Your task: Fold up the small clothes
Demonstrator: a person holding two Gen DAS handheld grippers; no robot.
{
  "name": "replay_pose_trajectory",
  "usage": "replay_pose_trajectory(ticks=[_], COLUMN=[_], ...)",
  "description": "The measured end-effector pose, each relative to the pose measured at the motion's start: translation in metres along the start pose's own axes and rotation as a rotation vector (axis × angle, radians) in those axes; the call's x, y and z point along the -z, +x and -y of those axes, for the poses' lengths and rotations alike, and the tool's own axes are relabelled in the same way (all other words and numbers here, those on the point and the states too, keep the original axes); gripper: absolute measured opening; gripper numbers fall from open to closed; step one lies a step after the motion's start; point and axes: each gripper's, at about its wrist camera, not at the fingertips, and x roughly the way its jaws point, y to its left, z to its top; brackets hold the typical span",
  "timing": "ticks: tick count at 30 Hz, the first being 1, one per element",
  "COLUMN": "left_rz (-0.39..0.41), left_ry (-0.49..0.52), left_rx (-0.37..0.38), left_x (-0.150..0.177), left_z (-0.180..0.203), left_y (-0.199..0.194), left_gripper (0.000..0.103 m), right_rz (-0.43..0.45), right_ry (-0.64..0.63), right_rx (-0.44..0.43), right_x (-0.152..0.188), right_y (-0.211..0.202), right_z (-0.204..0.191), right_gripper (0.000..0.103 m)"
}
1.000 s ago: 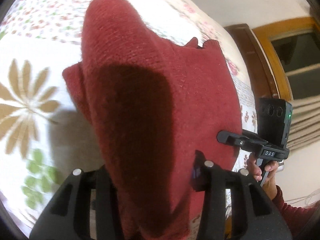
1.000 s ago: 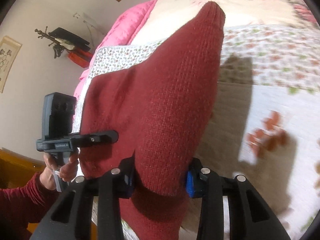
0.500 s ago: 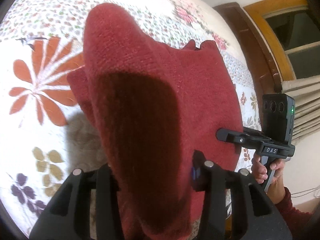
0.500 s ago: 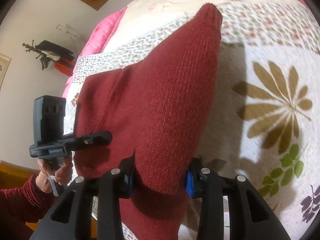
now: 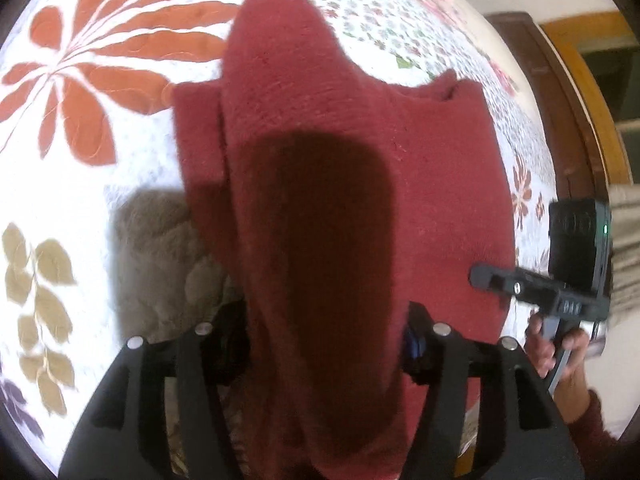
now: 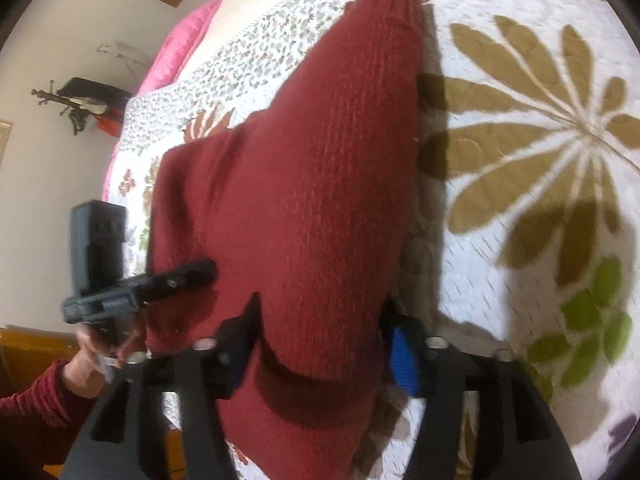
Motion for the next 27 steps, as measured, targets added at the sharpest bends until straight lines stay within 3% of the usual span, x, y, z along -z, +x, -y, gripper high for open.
replay_pose_trajectory(ticks=[1,4,9,11,13,15,17,23,24,27], left_rz=[0.011,0.044,0.042,0.035,0.027,0.037,0.039,0.032,0.031,0.044], left_ry=[0.004,0.018,0.021,0.018,0.0,-0.023,-0.013,0.014,0.012,0.014], left_rx=[-0.025,-0.063,-0.131,-0.159,-0.179,-0.175,-0.188,-0.26,-0.278,-0.371], left_x=[0.003,0.021,0.063,0.076,0.086,0.088,0.089,0.086,0.086,0.088], left_z=[0.006,0.002,-0.014,-0.029,-0.036,-0.04,-0.043,-0.029,-0.025,-0.003], left_y=[-0.007,-0.031,-0.046,-0.047,-0.04,-0.032,-0.024,-0.017,-0.02,-0.035], left_gripper=[0.06,0.066,0.067,0.067,0.068,0.068,0.07,0.072,0.072,0.077], right_rz=[0.002,-0.001,-0.067,-0.085,-0.083,-0.067,-0.064,-0.059,-0.05,-0.015], right_ry=[0.004,0.03,0.059,0.063,0.085,0.102,0.067,0.082,0.074,0.02], right_rx=[0.004,-0.043,-0.025,-0.037,-0.056,-0.056,-0.004,0.052,0.069,0.182], right_x=[0.005,0.034,0.078,0.09,0.093,0.094,0.096,0.099,0.099,0.106], right_y=[-0.004,-0.016,-0.007,0.0,0.005,0.007,0.01,0.014,0.009,-0.015], right_z=[-0.001,0.0,0.002,0.002,0.0,0.0,-0.003,-0.007,-0.012,-0.034], right_gripper=[0.076,0.076,0.075,0.066,0.044,0.037,0.034,0.04,0.049,0.059])
